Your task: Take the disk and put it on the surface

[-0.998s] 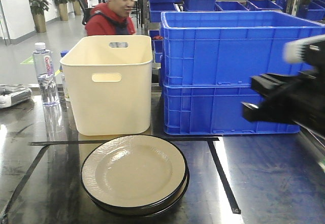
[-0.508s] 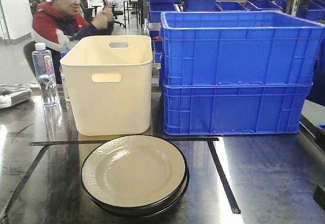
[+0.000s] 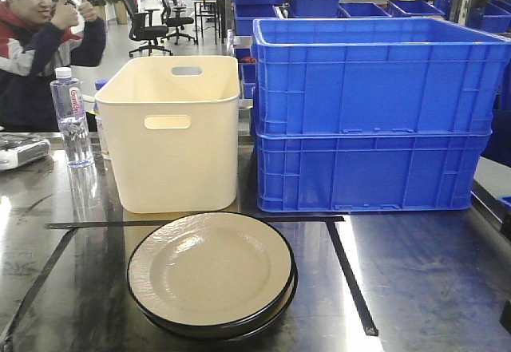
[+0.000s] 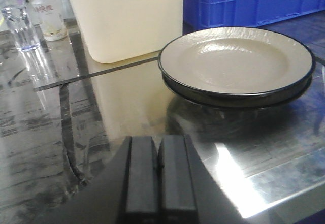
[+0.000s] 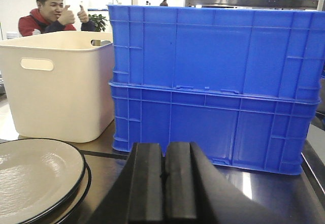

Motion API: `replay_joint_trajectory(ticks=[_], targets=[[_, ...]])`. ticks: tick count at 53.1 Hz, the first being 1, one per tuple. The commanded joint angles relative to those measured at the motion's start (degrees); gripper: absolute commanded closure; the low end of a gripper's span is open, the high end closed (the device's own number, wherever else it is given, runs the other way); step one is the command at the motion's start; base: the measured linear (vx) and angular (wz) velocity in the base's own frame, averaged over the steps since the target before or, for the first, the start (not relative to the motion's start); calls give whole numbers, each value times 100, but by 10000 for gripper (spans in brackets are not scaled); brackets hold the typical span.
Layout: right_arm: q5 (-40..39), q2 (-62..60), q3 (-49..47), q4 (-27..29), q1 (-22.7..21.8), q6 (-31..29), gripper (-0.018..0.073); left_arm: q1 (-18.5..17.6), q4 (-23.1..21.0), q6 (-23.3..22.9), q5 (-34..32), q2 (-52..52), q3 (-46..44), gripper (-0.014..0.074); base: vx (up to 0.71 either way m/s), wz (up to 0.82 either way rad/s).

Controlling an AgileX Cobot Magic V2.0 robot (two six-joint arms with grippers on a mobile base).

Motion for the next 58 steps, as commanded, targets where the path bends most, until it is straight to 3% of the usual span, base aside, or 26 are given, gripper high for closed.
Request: replay_joint_trajectory(ticks=[1,8,19,28,33,38,41,46,49,54,58], targets=[[-83,-32,-159,-25,-8,-16,568,-38,-271,2,-126,18,-146,598,0,0],[-83,-32,-159,-25,-8,-16,568,-137,-271,2,-126,-9,-146,598,0,0],[-83,-32,-159,-25,-8,-16,568,-807,-260,24,-180,-430,-146,598,0,0],[-83,-32,-159,-25,-8,-16,568,-970,-155,29,-972,-723,-146,598,0,0],[-83,-32,-159,-25,-8,-22,568,-970,358,-157,-1304,-750,-146,598,0,0],[-83,-32,-159,-25,-8,-22,568,-970,1437,-1101,-1361,-809,-146,598,0,0],[-83,-32,-159,-25,-8,-22,568,-970,2520,-2064,-1343,-867,-140,598,0,0],[-83,-32,-159,-25,-8,-22,568,-970,3953,-3823,-1410,-1073,49,598,0,0],[-83,-32,-159,-25,-8,-22,568,-970,4654,-4627,-1568,-1294,328,598,0,0],[-83,-32,-159,-25,-8,-22,568,-970,5245,-5574,-1932,-1784,917,598,0,0],[-83,-32,-159,-25,-8,-22,568,-970,5436,-5914,-2127,-2368,1552,598,0,0]])
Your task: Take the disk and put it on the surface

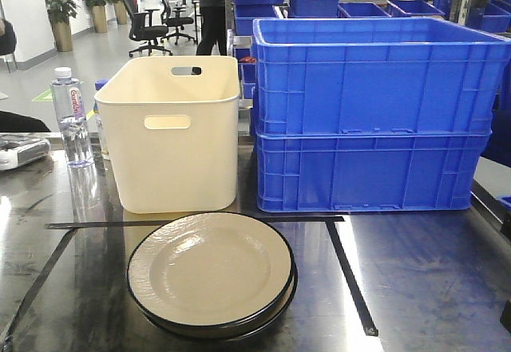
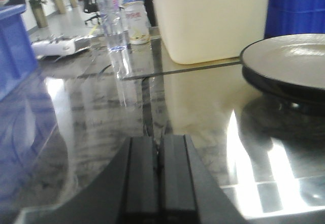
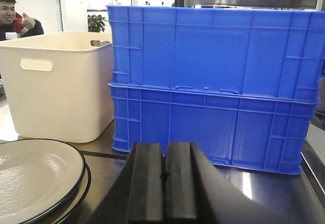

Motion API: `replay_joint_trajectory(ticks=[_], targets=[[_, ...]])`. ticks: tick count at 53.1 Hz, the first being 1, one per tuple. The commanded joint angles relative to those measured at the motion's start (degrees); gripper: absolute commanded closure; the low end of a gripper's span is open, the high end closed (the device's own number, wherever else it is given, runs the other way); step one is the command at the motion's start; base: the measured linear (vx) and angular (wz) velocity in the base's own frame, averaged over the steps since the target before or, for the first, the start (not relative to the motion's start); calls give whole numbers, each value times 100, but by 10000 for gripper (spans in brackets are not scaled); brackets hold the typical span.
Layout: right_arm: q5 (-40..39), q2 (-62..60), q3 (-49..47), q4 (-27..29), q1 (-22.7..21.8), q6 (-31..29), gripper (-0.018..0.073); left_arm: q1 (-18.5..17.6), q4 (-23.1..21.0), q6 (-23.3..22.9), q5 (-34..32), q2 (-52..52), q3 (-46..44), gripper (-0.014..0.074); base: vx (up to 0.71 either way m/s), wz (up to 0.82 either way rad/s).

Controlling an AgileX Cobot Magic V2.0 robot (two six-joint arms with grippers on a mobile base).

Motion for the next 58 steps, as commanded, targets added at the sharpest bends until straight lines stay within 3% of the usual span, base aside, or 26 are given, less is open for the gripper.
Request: replay_joint_trajectory(ticks=[1,9,11,58], targets=[[-74,-32,-159,-44,-8,-22,568,-46,281,-586,-707,-519,469,598,0,0],[-72,-28,-159,-44,-8,-22,568,-27,273,-1332,-1690,-471,1454,598,0,0],[-72,-19,-159,-44,-8,-22,568,-27,342,-1500,-1478,-512,1407,598,0,1],[-71,-9,-159,-44,-8,-22,568,-27,478,-1513,-1512,-500,1381,598,0,0]])
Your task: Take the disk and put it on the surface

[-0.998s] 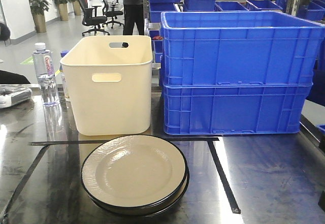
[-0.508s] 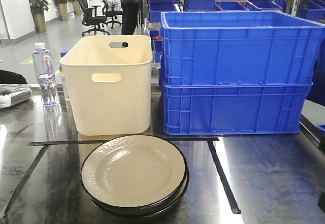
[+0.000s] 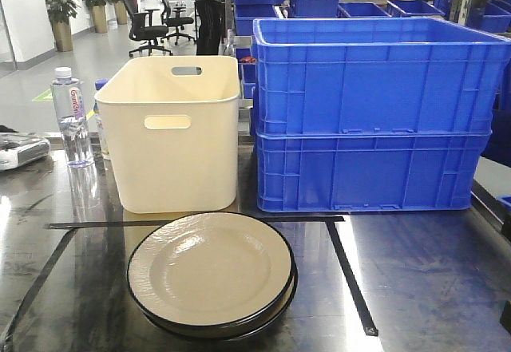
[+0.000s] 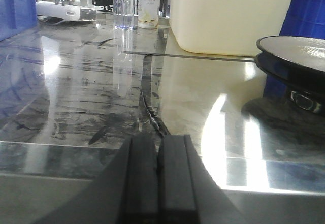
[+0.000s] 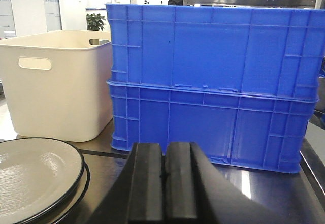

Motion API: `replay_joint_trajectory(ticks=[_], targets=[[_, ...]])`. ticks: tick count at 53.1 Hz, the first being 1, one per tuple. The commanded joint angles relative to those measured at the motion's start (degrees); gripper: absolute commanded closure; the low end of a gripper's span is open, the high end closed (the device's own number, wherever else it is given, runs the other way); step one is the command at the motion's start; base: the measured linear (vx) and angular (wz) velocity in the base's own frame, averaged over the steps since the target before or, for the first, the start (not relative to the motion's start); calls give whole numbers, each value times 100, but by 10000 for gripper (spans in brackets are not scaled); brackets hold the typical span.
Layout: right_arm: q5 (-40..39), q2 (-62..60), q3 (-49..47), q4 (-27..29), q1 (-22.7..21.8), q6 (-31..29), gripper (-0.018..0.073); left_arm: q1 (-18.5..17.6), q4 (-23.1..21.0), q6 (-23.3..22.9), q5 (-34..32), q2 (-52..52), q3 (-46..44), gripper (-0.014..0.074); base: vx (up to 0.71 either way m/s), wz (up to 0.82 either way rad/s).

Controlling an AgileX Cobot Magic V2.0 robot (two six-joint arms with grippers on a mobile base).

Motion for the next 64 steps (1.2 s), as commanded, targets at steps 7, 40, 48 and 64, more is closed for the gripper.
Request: replay_joint_trajectory(ticks=[7,40,48,64], targets=[[-54,-11,-180,-44,-8,-11,568,-27,0,-60,-495,-95,65,598,0,0],[414,-154,269,-9504,-24,9538,568,-27,0,-60,-495,-95,65,598,0,0],[-64,-971,1432,-8802,-111,8874,568,-27,0,-60,-495,-95,65,598,0,0],[-253,-2932,3388,-8683,-824,9009,568,-27,0,-60,-495,-95,65,598,0,0]])
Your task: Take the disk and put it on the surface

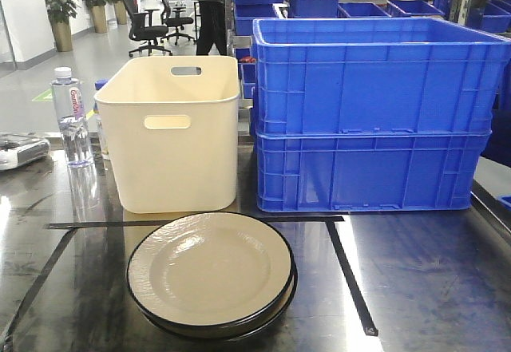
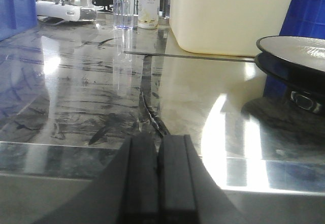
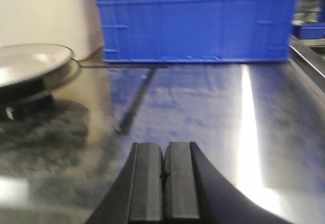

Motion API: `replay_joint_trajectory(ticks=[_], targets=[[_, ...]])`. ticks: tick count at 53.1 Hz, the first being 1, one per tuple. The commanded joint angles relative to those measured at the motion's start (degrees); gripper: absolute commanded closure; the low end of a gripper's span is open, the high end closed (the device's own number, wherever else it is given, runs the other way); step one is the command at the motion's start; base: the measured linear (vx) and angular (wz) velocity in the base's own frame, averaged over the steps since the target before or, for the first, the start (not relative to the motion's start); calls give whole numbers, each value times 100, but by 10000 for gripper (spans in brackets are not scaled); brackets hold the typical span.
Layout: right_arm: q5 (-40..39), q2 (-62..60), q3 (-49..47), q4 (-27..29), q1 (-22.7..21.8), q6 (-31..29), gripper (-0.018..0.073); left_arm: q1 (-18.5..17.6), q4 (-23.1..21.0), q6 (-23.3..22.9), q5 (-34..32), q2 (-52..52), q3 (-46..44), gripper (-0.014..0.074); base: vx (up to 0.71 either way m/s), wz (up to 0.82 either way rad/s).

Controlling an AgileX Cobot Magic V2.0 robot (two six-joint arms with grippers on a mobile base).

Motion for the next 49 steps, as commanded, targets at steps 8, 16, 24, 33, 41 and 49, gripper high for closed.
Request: replay_joint_trajectory(ticks=[8,16,24,33,41,49], targets=[[-582,-1014,503,-271,-118,25,568,-27,0,-60,-495,-95,65,598,0,0],[-322,-1518,492,-271,-118,0,568,-27,0,-60,-495,-95,65,598,0,0],[-359,-1502,492,-265,-105,0,568,-27,0,-60,-481,-102,65,598,0,0],[-359,-1502,492,-265,-105,0,568,-27,0,-60,-478,-102,65,598,0,0],[-359,-1502,492,-240,-105,0,568,-27,0,-60,-478,-102,65,598,0,0],[-359,-1502,492,-240,-105,0,568,-27,0,-60,-478,-102,65,598,0,0]])
